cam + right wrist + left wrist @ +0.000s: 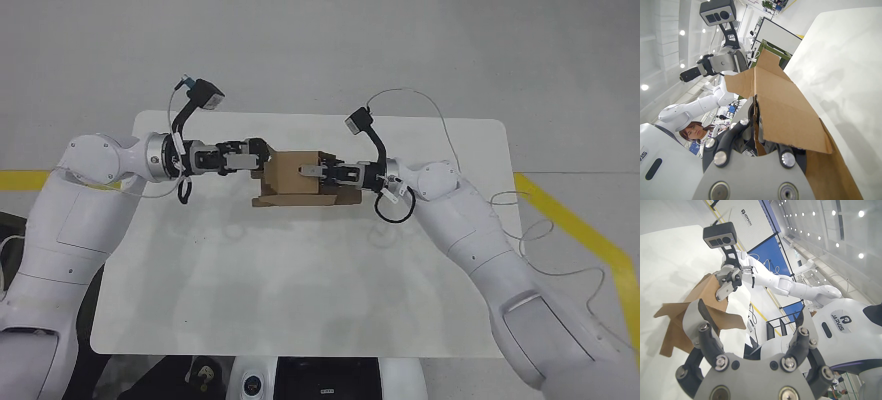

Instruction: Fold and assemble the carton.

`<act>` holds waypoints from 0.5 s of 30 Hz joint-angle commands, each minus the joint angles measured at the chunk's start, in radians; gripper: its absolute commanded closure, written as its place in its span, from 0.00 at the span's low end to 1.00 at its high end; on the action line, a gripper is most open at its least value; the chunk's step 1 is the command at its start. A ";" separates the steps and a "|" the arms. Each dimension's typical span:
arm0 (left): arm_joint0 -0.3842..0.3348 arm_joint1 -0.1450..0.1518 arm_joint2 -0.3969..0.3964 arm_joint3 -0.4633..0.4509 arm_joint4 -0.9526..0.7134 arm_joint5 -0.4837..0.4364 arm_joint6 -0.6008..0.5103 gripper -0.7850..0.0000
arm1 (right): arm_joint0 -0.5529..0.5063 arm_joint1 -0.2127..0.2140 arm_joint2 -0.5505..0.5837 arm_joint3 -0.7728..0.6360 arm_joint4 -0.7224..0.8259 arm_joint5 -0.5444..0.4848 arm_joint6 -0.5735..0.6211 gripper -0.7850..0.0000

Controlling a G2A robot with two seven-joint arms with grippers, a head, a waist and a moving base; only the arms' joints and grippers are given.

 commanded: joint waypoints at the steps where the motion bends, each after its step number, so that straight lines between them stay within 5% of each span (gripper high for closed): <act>1: -0.005 0.000 -0.002 0.009 0.000 0.001 0.000 0.00 | -0.006 0.004 0.009 -0.012 -0.001 0.007 0.010 1.00; 15: -0.006 0.001 0.011 0.017 0.011 -0.001 0.002 0.00 | -0.050 0.006 0.018 -0.119 0.023 0.059 0.105 1.00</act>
